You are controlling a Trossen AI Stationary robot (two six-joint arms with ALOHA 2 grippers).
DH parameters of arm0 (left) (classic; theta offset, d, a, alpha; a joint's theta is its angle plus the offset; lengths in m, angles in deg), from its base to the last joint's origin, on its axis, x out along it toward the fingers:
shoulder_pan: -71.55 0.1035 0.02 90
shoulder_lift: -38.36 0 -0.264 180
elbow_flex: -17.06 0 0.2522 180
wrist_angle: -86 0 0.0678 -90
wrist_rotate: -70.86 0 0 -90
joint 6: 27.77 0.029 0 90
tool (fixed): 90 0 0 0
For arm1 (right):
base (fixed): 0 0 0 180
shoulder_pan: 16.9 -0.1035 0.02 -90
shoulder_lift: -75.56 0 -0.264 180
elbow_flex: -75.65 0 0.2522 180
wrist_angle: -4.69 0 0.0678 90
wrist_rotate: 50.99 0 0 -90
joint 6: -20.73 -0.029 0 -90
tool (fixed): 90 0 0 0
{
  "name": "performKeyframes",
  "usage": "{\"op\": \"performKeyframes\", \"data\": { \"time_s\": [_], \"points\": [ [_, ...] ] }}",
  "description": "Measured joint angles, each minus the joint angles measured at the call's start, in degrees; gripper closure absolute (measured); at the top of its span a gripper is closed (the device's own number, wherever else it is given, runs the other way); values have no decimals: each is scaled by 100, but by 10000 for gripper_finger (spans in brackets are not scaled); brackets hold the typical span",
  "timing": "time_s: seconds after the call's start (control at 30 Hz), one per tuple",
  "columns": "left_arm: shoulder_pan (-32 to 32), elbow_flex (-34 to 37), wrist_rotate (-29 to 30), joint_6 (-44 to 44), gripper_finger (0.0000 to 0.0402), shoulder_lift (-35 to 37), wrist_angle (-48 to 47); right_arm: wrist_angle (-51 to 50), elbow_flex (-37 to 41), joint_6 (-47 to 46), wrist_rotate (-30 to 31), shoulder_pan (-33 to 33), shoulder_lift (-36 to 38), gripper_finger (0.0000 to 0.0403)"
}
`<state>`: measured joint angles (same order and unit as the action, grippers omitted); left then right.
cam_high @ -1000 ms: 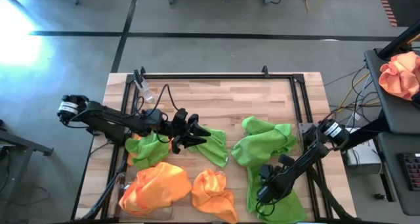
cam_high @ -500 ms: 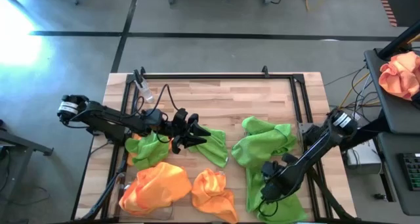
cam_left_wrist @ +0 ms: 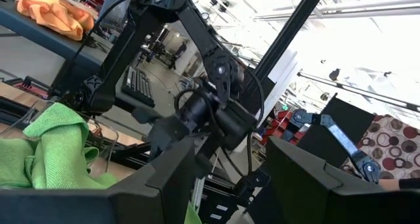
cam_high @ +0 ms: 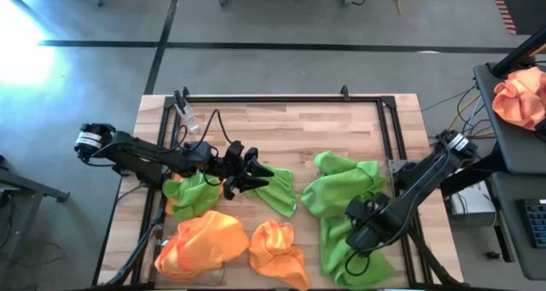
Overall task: Sort microfiber towel by color & place in baskets
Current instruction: Put the bottom right green towel into the right transparent bin
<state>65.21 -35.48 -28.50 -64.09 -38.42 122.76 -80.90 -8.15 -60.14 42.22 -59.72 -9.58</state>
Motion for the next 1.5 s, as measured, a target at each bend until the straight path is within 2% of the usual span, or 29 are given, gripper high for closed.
{"op": "performKeyframes", "data": {
  "time_s": [0.27,0.97,1.17,1.5],
  "points": [
    [1,0,-1,20,228,0,0,8,0,-352,520,0,656,394],
    [-1,0,-2,44,228,0,-52,56,0,-553,2713,0,2093,394],
    [-1,0,-2,68,228,0,-52,53,0,-553,2655,0,2081,394],
    [1,0,-9,131,228,0,-52,23,2,-400,1345,-2,1375,392]
  ]
}}
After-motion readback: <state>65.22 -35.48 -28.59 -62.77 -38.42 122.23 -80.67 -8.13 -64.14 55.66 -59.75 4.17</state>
